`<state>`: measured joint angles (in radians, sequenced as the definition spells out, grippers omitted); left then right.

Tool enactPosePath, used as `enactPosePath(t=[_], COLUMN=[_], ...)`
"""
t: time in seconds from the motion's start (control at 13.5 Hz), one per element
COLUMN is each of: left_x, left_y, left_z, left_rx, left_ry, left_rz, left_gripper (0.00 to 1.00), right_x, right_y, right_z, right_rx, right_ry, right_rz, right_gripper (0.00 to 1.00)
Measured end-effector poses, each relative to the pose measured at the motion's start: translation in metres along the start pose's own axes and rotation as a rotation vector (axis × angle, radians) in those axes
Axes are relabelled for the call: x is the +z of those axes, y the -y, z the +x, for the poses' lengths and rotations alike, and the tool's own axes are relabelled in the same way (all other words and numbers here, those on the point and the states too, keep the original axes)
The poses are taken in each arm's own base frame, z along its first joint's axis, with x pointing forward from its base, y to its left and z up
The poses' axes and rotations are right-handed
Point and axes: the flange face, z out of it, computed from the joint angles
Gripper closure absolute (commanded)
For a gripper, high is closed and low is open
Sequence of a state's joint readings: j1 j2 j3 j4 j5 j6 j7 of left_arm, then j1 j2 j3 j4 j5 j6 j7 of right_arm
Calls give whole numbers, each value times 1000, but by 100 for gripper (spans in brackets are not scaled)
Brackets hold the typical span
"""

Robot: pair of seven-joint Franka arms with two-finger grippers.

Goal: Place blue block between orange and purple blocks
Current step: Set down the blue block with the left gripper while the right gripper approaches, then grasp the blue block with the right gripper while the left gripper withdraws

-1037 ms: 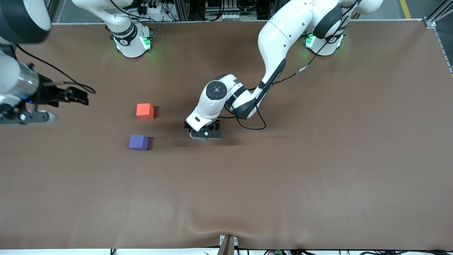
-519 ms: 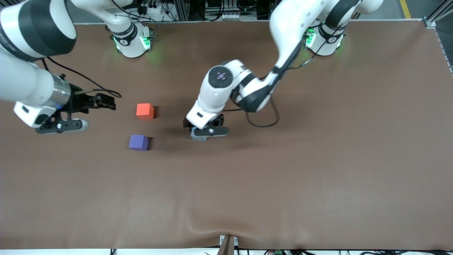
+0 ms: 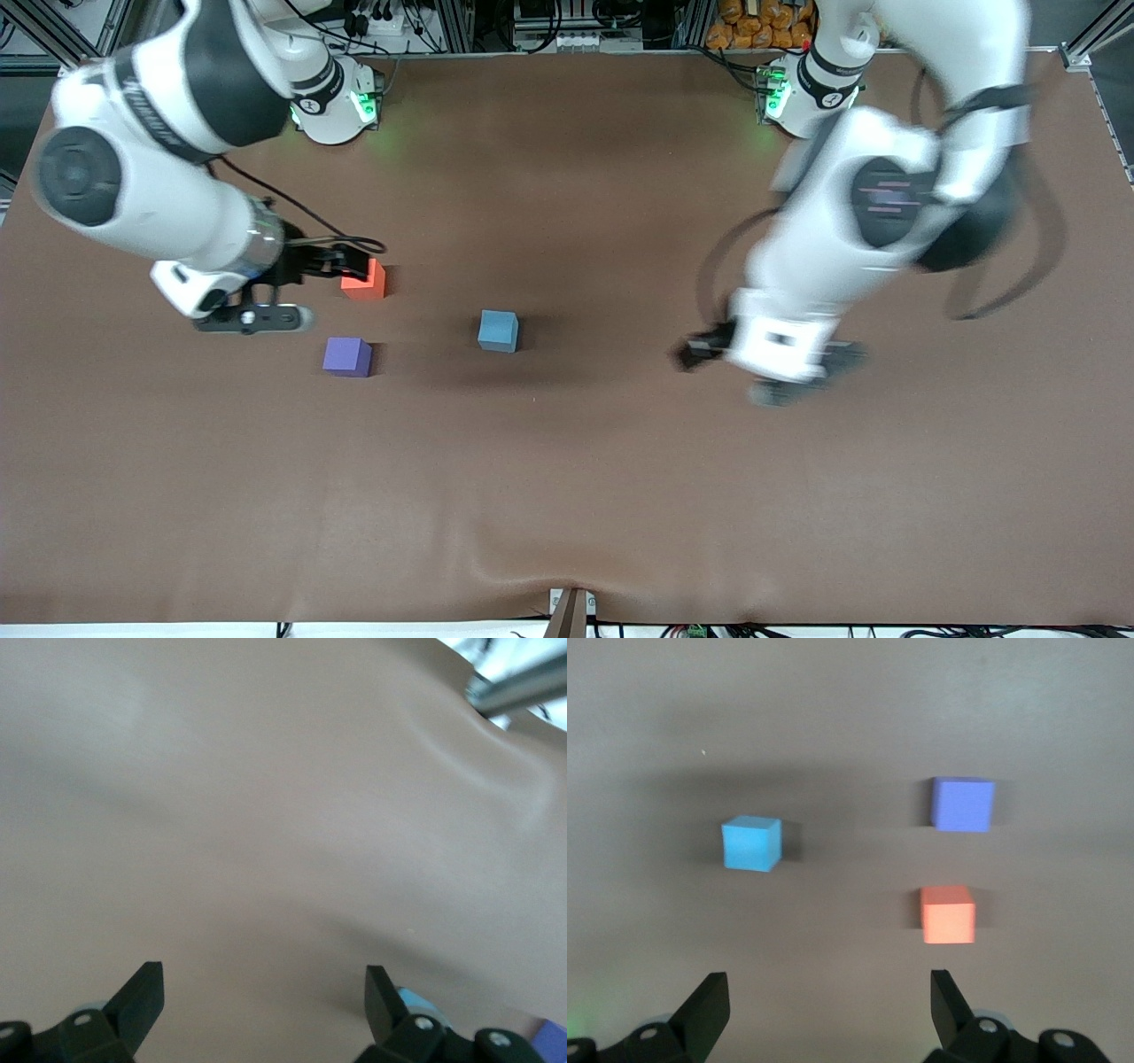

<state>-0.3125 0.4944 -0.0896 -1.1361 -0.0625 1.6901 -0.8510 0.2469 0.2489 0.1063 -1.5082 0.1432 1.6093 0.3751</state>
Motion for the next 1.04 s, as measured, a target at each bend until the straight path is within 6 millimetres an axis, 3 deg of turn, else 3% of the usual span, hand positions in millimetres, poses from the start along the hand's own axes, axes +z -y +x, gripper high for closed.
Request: enactPosePath(t=[0.15, 0.3, 0.67, 1.04], left_x=[-29, -45, -72, -127], left_y=[53, 88, 123, 190], left_z=[32, 49, 55, 61], left_rx=[-38, -52, -43, 104], left_ry=[13, -3, -20, -39], left_rz=[28, 71, 127, 126], left_gripper=[0, 0, 0, 0], right_x=[32, 71, 167, 262], right_y=[34, 63, 108, 146], right_z=[-5, -8, -5, -4], right_rx=[12, 12, 39, 4], right_ry=[-1, 2, -7, -47], right_rz=[-7, -17, -91, -129], right_gripper=[0, 0, 0, 0])
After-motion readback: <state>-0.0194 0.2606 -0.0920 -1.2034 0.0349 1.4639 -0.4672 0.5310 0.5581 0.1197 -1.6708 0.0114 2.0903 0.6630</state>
